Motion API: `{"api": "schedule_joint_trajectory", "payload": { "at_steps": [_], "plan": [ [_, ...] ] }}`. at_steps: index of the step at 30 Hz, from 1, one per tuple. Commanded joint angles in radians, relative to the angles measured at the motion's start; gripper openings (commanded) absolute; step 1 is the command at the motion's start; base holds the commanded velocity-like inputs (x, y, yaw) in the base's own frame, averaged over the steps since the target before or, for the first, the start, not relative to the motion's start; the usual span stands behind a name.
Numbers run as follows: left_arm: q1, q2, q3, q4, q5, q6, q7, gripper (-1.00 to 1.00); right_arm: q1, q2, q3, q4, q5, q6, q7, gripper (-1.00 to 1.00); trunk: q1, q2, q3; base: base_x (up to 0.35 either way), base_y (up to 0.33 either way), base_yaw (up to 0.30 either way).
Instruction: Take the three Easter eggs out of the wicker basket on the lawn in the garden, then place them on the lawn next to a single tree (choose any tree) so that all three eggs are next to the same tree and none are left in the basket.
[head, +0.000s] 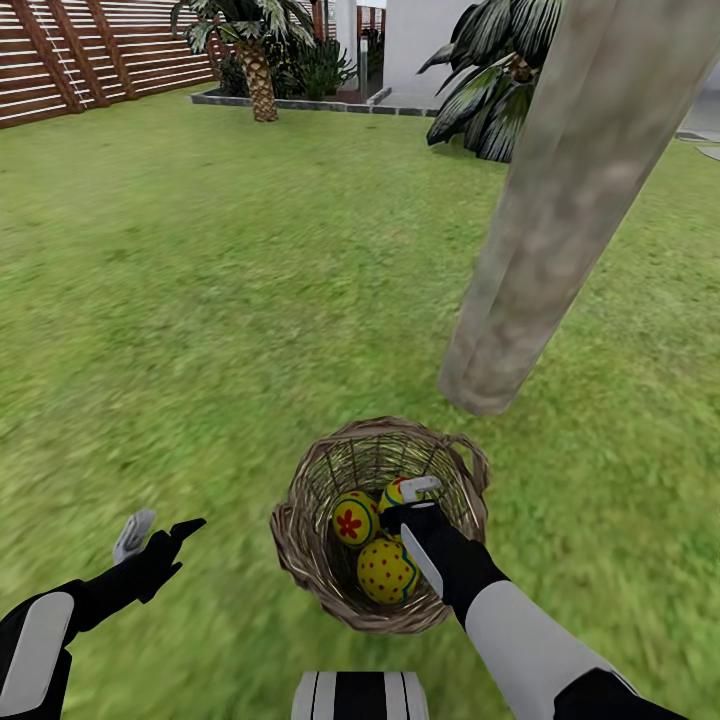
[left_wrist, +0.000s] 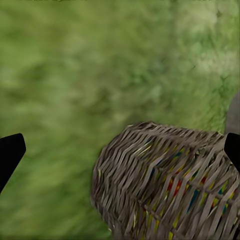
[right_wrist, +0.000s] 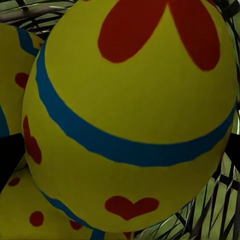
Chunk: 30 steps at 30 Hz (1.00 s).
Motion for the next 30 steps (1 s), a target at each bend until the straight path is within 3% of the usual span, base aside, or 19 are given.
{"api": "schedule_joint_trajectory", "payload": {
  "at_steps": [1,13,30],
  "plan": [
    [-0.001,0.000,0.001,-0.001,0.008,0.006,0.006,1.00,0.000,-0.001,0.005,0.000,-0.017,0.003,-0.010,-1.00,0.000,0.000,-0.001,0.000,0.000,0.000],
    [-0.001,0.000,0.000,0.001,0.008,0.006,0.006,1.00,0.000,-0.001,0.005,0.000,-0.018,0.003,-0.010,-1.00,-0.001,0.000,0.007,0.000,0.000,0.000],
    [-0.001,0.000,0.000,0.001,0.008,0.005,0.011,1.00,0.006,0.000,0.004,0.002,-0.024,0.004,-0.010,-1.00,-0.009,0.004,0.073,-0.007,0.000,0.000]
  ]
}}
